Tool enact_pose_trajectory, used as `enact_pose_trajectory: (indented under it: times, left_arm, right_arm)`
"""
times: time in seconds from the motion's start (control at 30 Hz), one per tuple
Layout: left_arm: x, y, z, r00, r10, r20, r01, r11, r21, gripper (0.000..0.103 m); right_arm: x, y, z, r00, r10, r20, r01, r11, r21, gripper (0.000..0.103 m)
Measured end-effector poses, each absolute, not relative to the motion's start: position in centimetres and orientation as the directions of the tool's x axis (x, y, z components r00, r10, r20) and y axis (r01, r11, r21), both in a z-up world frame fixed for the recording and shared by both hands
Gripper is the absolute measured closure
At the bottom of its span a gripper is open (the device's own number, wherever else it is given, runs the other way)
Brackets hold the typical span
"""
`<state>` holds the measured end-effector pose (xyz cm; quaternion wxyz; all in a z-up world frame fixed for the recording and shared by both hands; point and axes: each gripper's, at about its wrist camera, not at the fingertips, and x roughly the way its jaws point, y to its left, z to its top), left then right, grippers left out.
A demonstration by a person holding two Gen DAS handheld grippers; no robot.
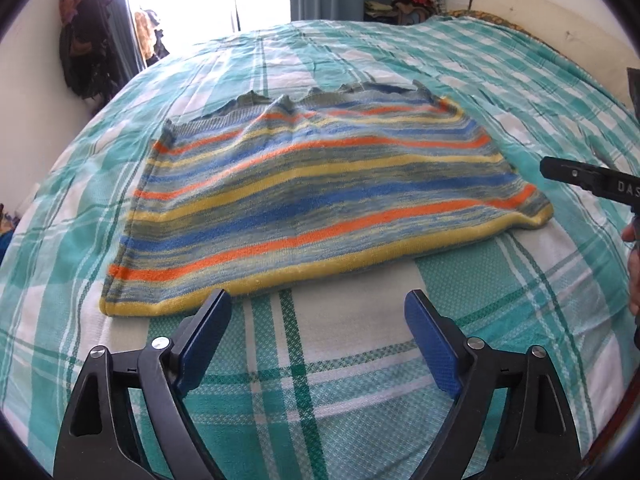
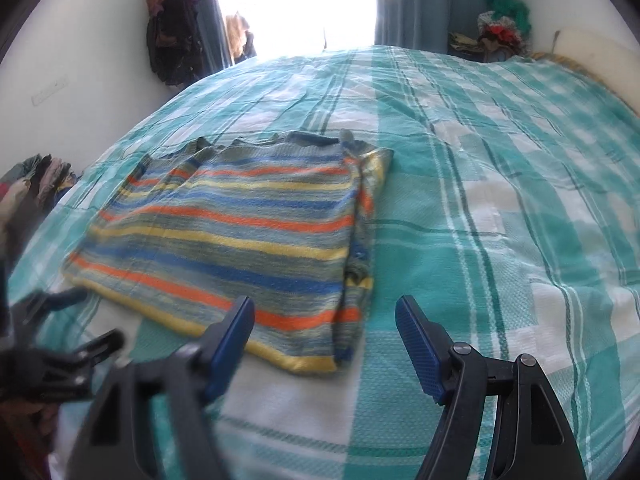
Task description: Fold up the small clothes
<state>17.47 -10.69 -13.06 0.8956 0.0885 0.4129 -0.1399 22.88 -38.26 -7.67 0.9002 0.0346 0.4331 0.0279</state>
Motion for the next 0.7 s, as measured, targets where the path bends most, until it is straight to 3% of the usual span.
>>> enact_pose_trajectory:
  times: [0.13,0.3,0.37,0.4,0.43,0.47,0.5,0.57,0.6,0.7]
  left_arm:
    - [16.8,-16.6,-10.6,0.599,-0.322,-0.733,0.539,0.839,0.072,0.014]
    - [19.4,-25.6,-12.3,0.496,-0.397,-0.772,0.724,0.68,0.116,0.015]
    - [20.5,-28.7,-13.8,0.469,-0.375,-0.799,0.752,0.645,0.139,0.024]
    - [20.8,-29.9,-14.5,0.46,-0.365,-0.809,0.763,0.628,0.15,0.037]
    - [20.9,-30.7,-15.1,0.442,-0.368,-0.818,0.776,0.614,0.143,0.065]
    - [21.1,-31.2,-15.6,0.437,-0.368,-0.821,0.776,0.616,0.138,0.084]
    - [21.4,-31.5,-15.8,0.459,-0.35,-0.817,0.756,0.636,0.153,0.094]
    - [21.9,-31.2,-15.8,0.454,-0.387,-0.802,0.739,0.666,0.097,0.096]
    - [22.0,-30.7,-15.6,0.45,-0.406,-0.795,0.731,0.679,0.067,0.096]
    - [22.3,-29.3,-14.7,0.441,-0.462,-0.77,0.711,0.703,-0.014,0.096]
  right_arm:
    - [22.7,-45.2,-7.8,0.632,0.056,-0.773,0.204,0.95,0.236,0.03]
    - [22.3,-47.8,-7.8,0.644,0.055,-0.763,0.271,0.916,0.295,0.03]
    - [22.3,-48.0,-7.7,0.652,0.073,-0.755,0.262,0.913,0.314,0.03]
    - [22.1,-48.2,-7.7,0.658,0.089,-0.748,0.257,0.907,0.334,0.03]
    - [22.0,-48.4,-7.7,0.665,0.111,-0.739,0.252,0.898,0.361,0.03]
    - [21.9,-48.6,-7.7,0.67,0.143,-0.729,0.243,0.885,0.397,0.03]
    - [22.2,-48.7,-7.6,0.671,0.19,-0.717,0.227,0.868,0.442,0.03]
    - [23.8,-49.1,-7.6,0.674,0.319,-0.666,0.188,0.798,0.572,0.027]
    - [25.1,-49.1,-7.6,0.67,0.378,-0.639,0.163,0.764,0.624,0.021]
    - [31.5,-47.5,-8.9,0.564,0.496,-0.66,0.1,0.753,0.651,0.016]
